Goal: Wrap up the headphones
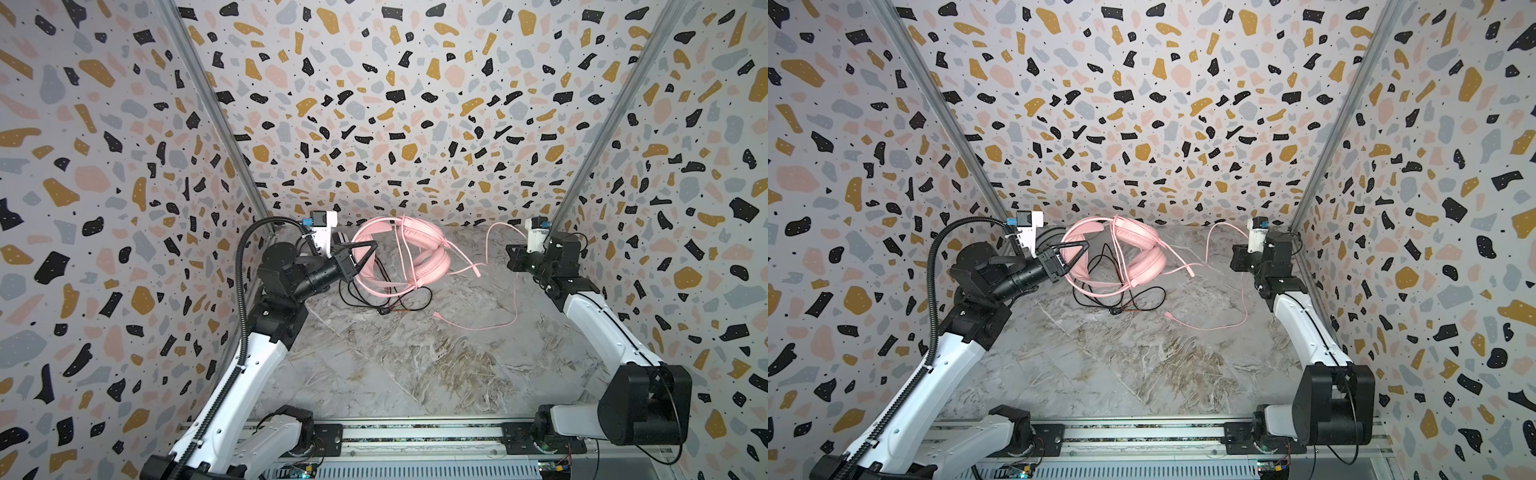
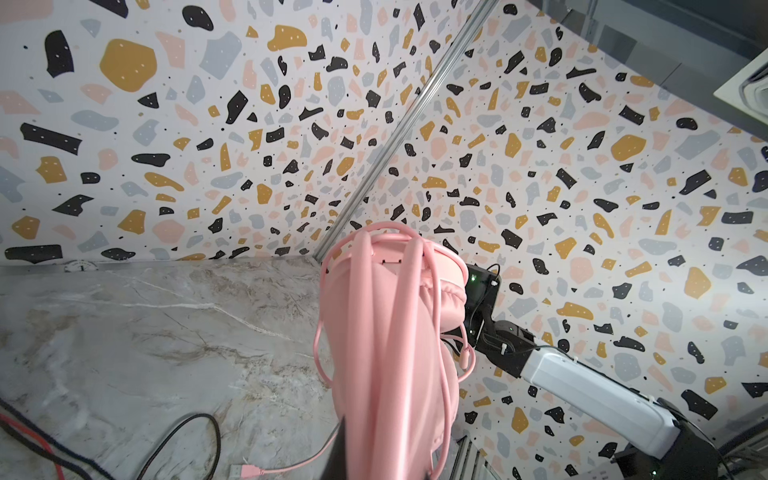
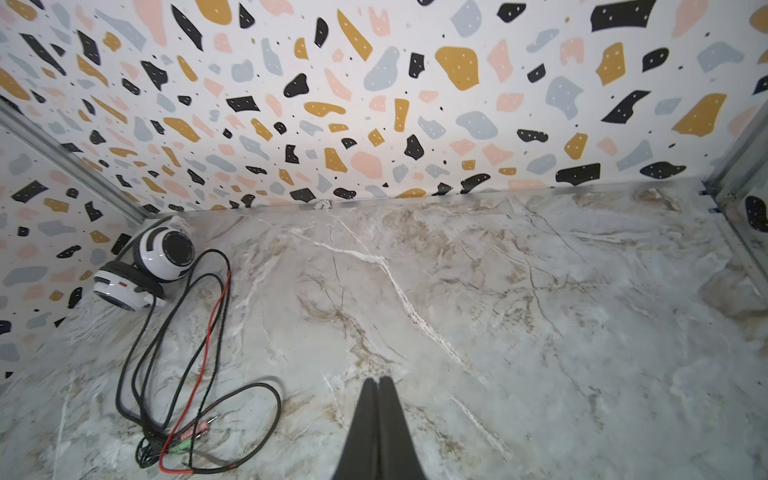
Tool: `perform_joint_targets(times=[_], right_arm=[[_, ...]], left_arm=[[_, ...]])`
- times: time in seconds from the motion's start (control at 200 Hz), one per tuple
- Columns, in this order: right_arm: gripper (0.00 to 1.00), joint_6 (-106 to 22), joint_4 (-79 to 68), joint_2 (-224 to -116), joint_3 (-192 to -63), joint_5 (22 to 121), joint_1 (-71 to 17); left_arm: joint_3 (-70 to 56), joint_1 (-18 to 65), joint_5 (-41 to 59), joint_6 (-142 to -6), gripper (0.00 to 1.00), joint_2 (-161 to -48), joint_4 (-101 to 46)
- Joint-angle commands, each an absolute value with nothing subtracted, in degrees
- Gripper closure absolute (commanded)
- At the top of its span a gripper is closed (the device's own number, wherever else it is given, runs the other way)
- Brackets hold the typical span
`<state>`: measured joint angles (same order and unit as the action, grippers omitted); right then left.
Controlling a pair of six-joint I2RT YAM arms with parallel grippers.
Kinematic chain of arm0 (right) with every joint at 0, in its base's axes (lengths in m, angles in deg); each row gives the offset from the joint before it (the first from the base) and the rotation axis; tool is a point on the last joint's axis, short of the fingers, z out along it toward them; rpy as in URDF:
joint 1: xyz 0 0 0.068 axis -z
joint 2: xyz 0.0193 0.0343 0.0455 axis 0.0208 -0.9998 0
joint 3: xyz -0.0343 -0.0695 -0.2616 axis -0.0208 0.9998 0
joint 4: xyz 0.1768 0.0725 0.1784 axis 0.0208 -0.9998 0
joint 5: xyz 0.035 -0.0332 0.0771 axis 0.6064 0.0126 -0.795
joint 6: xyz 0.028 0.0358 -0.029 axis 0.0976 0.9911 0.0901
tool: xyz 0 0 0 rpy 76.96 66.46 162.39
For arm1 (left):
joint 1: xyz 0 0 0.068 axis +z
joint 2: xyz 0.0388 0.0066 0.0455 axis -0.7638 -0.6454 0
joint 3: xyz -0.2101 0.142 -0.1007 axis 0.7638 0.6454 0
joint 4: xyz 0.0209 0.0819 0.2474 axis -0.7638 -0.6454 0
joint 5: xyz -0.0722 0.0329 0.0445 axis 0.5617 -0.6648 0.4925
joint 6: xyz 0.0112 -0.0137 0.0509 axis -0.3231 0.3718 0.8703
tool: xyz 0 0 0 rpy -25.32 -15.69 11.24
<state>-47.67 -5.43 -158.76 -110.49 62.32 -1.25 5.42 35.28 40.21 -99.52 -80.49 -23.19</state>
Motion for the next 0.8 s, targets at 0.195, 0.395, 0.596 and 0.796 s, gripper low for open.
perform_joint_targets(times=[0.195,0.395,0.596,0.796], right_arm=[[0.99,-51.22,-10.41,-150.72,-114.42,63.86,-9.40],[0.98,-51.60,-12.44,-140.56,-110.75,69.63,-15.99],[0.99,-51.33,-16.26,-131.94,-107.84,72.49,-18.19],[0.99,-50.36,-18.88,-125.74,-105.53,74.59,-18.41]], left_arm=[[2.42,35.39,38.82,-105.53,1.00,-81.03,-8.83],[-2.24,35.47,32.14,-106.86,1.00,-84.01,-7.65],[-5.85,37.03,25.25,-110.72,1.00,-89.28,-3.54],[-8.85,40.67,19.03,-115.06,1.00,-94.72,2.18]])
